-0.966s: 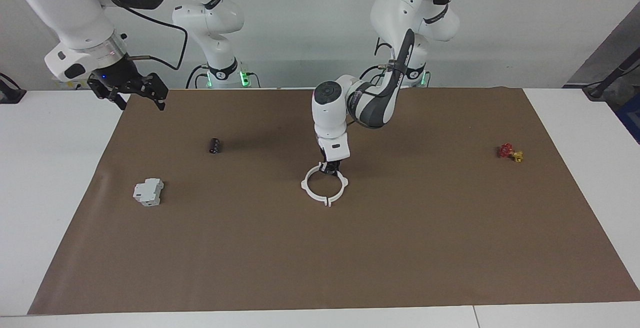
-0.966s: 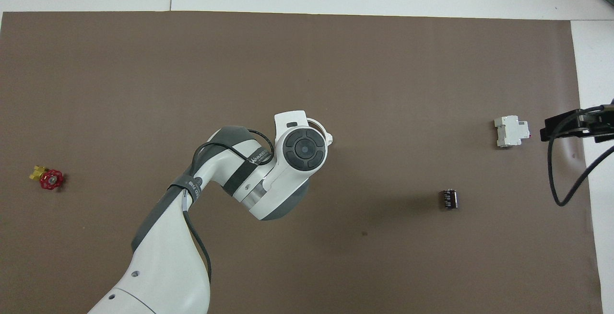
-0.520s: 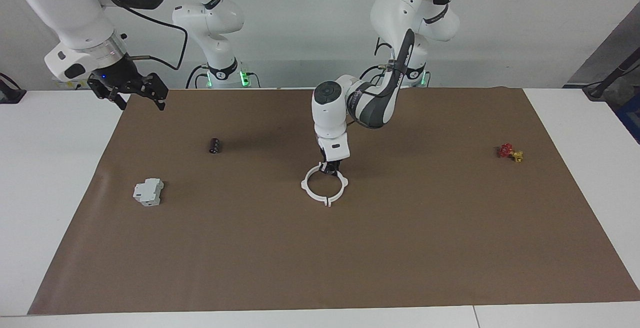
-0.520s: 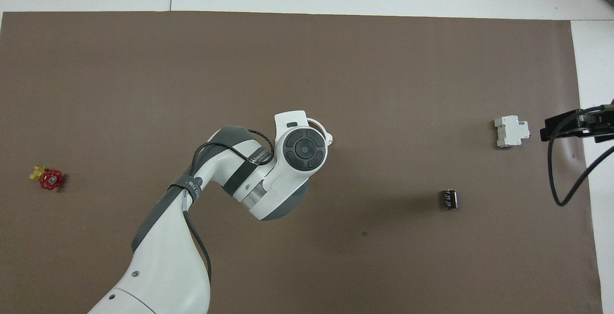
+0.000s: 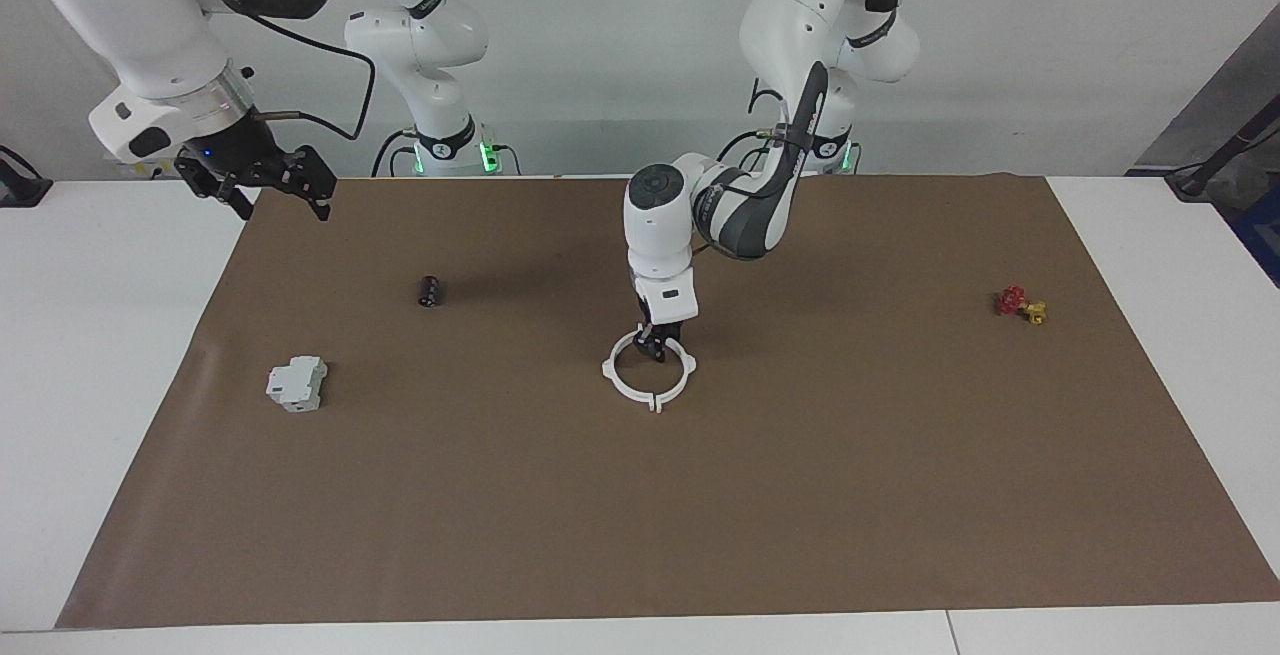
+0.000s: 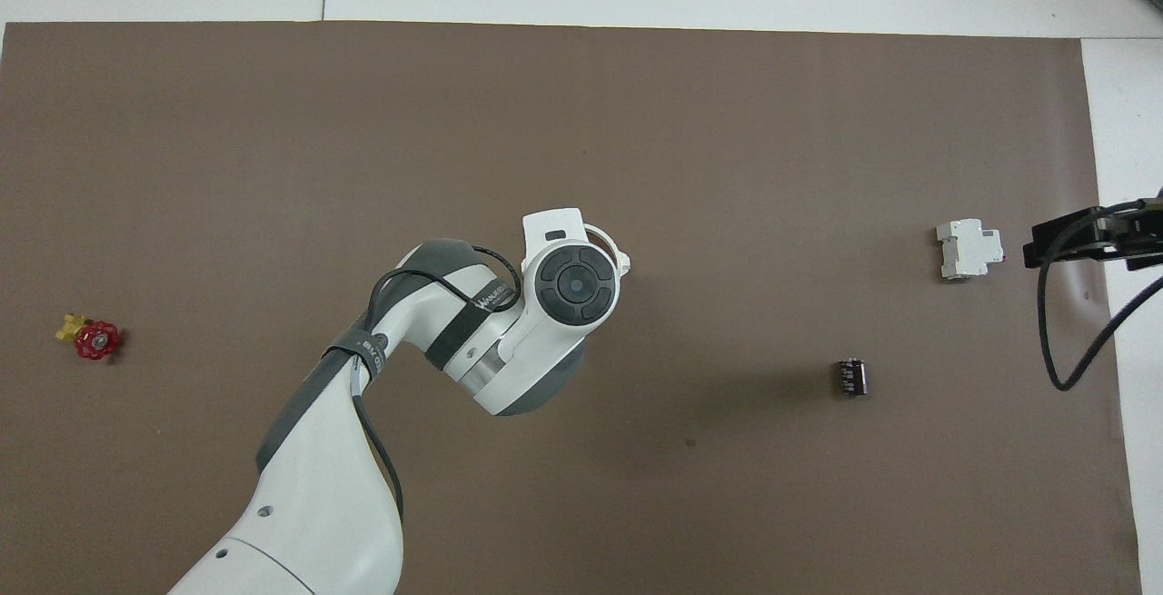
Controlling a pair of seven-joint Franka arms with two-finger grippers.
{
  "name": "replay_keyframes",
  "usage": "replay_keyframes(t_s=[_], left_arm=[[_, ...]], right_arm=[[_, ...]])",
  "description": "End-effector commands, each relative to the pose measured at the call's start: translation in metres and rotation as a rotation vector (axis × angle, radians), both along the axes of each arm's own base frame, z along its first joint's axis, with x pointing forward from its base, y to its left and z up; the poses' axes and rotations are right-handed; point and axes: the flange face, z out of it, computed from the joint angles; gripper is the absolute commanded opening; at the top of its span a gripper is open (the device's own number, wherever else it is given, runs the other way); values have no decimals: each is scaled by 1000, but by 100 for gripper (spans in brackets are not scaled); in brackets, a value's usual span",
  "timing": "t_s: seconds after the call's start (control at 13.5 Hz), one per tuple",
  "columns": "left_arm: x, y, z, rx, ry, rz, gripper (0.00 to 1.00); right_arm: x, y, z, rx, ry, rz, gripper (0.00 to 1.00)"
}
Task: Assemble drain pipe with both arms
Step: 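Press the held half-ring onto the placed half-ring with the left gripper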
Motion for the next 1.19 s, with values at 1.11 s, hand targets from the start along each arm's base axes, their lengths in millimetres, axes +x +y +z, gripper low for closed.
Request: replay_keyframes(t_s=[1.11], left_arm=[[26,64,101,29,4,24,100]], right_arm=[[-8,0,1,23,-2,-8,100]])
